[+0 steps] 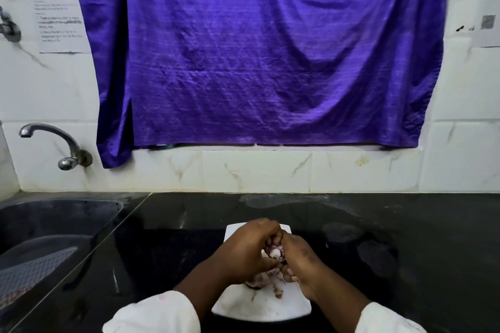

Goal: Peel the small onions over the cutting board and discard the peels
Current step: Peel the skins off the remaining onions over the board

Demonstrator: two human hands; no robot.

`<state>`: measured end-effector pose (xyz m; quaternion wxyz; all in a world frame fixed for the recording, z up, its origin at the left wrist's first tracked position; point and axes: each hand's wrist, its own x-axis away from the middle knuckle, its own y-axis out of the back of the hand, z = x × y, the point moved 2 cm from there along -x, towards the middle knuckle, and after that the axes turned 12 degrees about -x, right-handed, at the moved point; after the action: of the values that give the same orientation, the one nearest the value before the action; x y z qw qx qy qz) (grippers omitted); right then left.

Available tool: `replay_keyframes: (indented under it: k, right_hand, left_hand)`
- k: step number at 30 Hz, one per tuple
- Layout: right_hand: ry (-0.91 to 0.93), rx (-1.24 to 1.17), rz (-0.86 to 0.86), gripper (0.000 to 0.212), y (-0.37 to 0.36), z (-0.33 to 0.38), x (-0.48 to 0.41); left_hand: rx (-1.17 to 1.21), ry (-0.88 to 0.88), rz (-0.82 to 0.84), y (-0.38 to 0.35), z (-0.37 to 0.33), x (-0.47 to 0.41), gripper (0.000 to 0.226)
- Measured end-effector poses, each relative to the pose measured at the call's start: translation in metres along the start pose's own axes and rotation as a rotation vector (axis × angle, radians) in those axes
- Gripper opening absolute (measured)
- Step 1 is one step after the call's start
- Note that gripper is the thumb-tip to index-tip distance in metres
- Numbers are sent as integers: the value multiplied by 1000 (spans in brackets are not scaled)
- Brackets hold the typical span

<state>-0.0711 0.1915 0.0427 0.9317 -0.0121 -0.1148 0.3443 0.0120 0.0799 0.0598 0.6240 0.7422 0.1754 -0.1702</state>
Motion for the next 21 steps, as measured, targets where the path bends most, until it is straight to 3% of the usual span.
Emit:
replay_keyframes:
  k: [8,13,21]
  right_hand:
    - [-58,4,-49,49,-1,2,3]
    - [-98,-173,-94,40,3,3,-8]
    - [-148,-350,-67,51,6,-4,-26]
  left_hand:
    - [-19,6,5,1,-2,0,28]
    - [13,-2,-68,-8,-3,6,34]
    - [126,222,-168,-20,8,19,20]
